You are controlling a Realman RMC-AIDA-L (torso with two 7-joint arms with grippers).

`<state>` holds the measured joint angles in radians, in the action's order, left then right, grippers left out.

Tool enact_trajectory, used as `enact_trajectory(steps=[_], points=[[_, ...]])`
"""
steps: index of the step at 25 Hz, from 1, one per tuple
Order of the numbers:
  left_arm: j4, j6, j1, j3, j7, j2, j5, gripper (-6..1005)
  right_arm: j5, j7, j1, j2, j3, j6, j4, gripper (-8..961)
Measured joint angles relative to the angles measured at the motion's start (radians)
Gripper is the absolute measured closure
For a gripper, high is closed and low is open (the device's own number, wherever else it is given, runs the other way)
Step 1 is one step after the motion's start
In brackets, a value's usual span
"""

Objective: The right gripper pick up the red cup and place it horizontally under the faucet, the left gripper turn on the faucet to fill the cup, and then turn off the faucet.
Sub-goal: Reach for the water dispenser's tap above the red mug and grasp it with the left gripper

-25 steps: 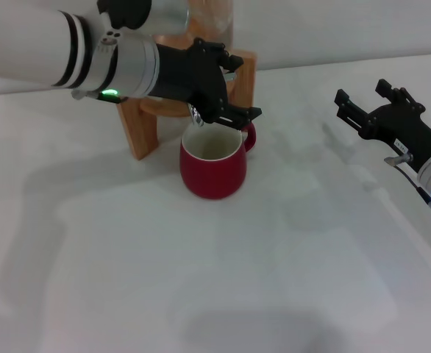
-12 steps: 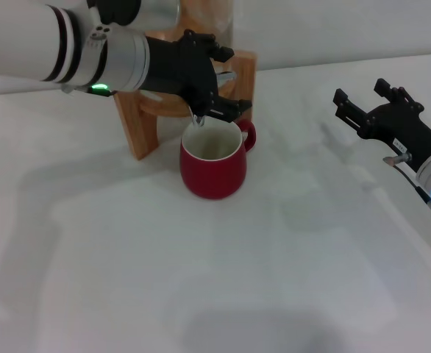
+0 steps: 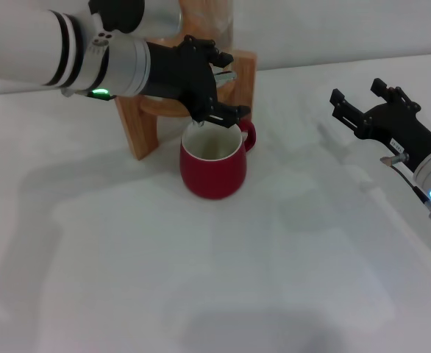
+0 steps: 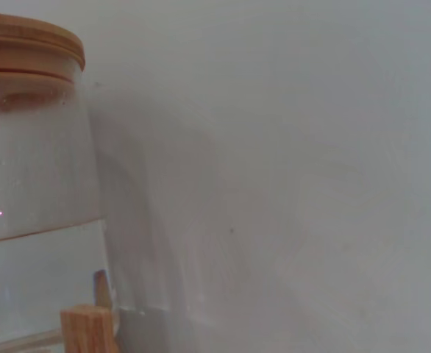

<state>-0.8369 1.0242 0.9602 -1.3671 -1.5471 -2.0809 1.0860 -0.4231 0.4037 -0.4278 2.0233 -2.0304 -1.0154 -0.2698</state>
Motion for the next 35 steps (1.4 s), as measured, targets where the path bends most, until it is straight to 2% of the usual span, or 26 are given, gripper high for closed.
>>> enact_trajectory(steps=[35], points=[[0.007,0.020,-0.001,-0.020,-0.028,-0.002,-0.002,141,0.004,0.004,0.000,0.002,-0.004,0.000,0.000,109]])
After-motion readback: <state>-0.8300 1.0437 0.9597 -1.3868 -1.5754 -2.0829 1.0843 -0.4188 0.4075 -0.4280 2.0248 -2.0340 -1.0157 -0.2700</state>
